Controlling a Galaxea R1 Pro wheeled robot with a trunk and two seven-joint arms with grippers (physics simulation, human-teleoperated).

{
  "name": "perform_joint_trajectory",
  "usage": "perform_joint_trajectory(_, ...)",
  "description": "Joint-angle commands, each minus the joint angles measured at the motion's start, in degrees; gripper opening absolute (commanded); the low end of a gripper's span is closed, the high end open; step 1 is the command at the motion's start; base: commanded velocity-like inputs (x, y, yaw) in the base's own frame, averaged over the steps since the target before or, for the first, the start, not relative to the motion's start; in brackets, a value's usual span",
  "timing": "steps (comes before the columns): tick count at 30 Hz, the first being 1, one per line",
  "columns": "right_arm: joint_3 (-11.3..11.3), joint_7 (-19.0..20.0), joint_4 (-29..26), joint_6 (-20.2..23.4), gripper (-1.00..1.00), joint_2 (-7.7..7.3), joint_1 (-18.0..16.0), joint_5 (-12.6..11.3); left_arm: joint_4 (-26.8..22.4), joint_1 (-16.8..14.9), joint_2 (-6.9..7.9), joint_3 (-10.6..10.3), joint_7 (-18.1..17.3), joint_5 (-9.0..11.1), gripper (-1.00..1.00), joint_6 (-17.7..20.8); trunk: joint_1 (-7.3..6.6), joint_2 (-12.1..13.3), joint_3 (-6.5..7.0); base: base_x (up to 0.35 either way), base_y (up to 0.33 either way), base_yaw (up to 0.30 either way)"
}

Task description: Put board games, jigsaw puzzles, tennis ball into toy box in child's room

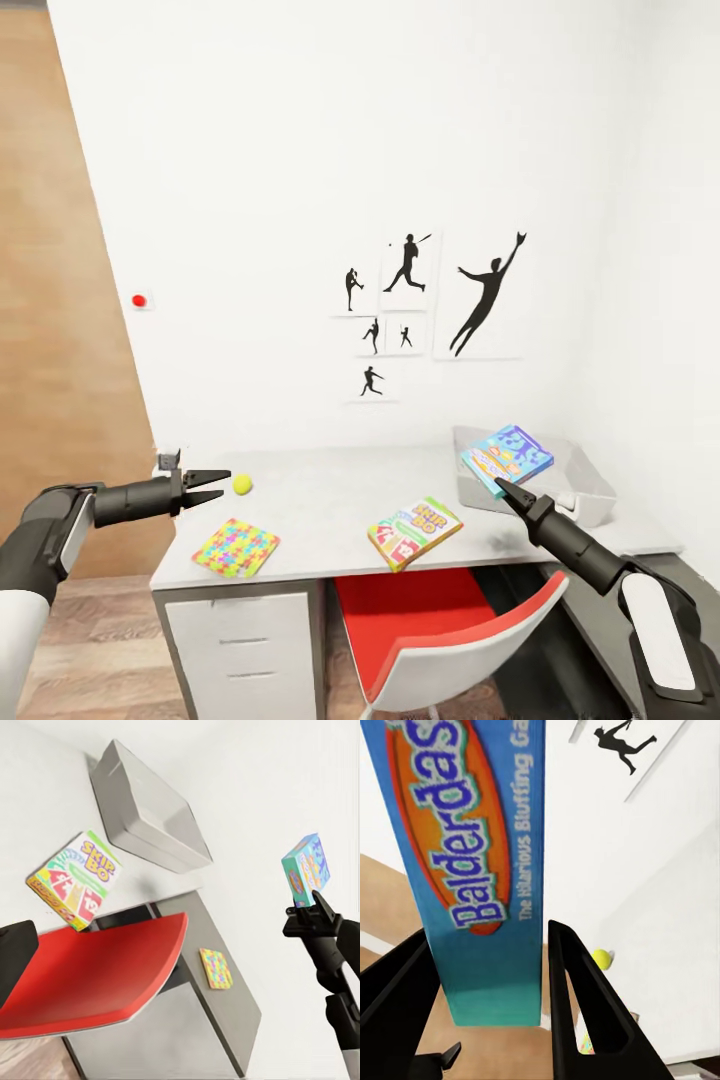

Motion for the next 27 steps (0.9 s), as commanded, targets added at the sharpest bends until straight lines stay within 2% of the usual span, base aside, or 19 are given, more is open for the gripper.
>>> perform_joint_trajectory(1, -0.11, 0.19, 0.16, 0.48, -1.0, 0.0, -0.06, -0.36, -0.01, 0.01, 0.02, -0.01, -0.14, 0.17, 1.0, 0.56, 0.02, -0.05, -0.02, 0.0, 0.0, -0.277)
perform_joint_trajectory(7, -0.12, 0.19, 0.34, 0.45, -1.0, 0.0, -0.06, -0.36, -0.01, 0.15, 0.07, 0.37, -0.18, 0.38, 1.0, 0.41, 0.02, -0.05, -0.02, 0.011, 0.0, -0.277)
perform_joint_trajectory(12, -0.18, 0.2, 0.38, 0.45, -1.0, 0.07, -0.06, -0.36, -0.01, 0.18, 0.04, 0.43, -0.16, 0.44, 1.0, 0.31, 0.02, -0.05, -0.02, 0.183, 0.0, -0.269)
perform_joint_trajectory(17, -0.31, 0.19, 0.4, 0.45, -1.0, 0.15, -0.06, -0.36, -0.01, 0.18, 0.04, 0.47, -0.14, 0.45, 1.0, 0.22, 0.02, -0.05, -0.02, 0.2, 0.0, -0.077)
perform_joint_trajectory(22, -1.58, 0.21, 0.54, 0.45, -1.0, 0.19, -0.06, -0.36, -0.01, 0.18, 0.04, 0.46, -0.14, 0.47, 1.0, 0.21, 0.02, -0.05, -0.09, 0.083, 0.001, -0.031)
perform_joint_trajectory(27, -1.86, 0.19, 0.6, 0.45, -1.0, 0.16, -0.06, -0.36, -0.01, 0.18, -0.05, 0.43, -0.1, 0.47, 1.0, 0.01, 0.02, -0.05, -0.41, 0.261, 0.06, -0.118)
